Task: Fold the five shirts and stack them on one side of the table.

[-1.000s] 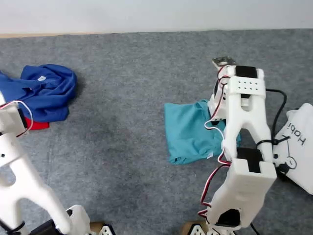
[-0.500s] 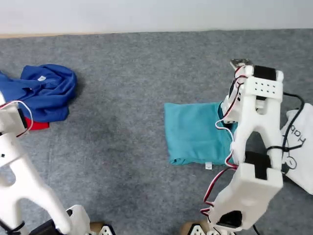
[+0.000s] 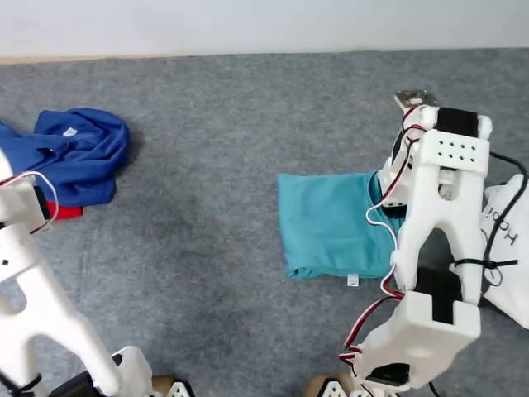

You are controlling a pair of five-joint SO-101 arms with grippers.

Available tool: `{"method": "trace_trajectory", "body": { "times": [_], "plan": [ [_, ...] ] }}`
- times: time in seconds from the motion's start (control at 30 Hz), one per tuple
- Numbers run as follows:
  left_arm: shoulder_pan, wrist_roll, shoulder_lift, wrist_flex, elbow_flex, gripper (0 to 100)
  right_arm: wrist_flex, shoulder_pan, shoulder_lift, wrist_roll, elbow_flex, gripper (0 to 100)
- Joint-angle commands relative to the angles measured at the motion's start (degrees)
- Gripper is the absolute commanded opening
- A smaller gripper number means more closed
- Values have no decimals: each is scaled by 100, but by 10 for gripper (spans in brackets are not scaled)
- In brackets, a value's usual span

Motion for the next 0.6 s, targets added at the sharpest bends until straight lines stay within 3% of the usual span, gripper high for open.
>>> {"method": "trace_trajectory", "body": {
  "times": [0.0,0.27,0.57],
  "plan": [
    [35,26,-193,352,-374,8,242,-66,-716,44,-343,9],
    [35,26,-193,712,-505,8,-189,-1121,-1147,44,431,9],
    [35,26,-176,396,-505,8,-2132,-1112,233,88,1064,9]
  ]
}}
